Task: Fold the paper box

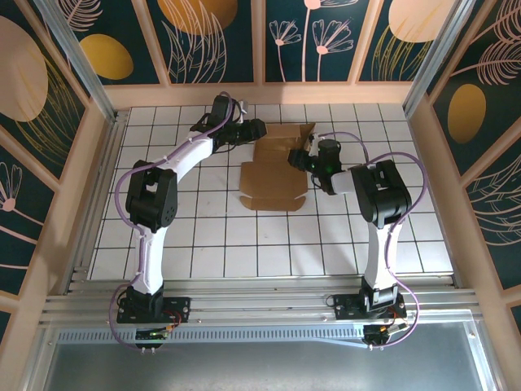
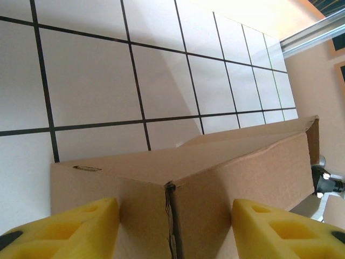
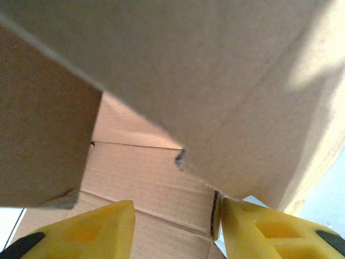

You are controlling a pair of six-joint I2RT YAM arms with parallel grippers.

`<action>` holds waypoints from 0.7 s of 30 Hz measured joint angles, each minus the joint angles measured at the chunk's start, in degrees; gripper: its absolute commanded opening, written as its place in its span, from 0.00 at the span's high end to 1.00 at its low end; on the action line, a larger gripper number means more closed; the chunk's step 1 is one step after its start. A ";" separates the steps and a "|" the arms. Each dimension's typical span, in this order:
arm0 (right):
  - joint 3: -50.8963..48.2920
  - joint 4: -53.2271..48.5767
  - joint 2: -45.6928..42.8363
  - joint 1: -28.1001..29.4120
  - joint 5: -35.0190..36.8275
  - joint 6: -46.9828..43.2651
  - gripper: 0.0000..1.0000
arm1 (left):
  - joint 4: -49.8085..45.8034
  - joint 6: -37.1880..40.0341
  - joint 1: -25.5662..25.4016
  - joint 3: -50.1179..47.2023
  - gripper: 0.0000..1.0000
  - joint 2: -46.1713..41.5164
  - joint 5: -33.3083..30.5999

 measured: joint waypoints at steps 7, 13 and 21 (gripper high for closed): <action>3.19 0.33 0.57 0.04 -6.88 1.73 0.50 | 0.26 -1.01 0.26 1.29 0.44 0.98 -0.22; 3.85 1.03 1.03 0.04 -9.35 2.32 0.49 | 0.24 -1.07 0.26 1.33 0.44 0.98 -0.44; 4.09 -0.09 0.61 -0.02 -8.87 2.36 0.44 | 0.17 -1.25 0.24 1.36 0.44 0.98 -0.81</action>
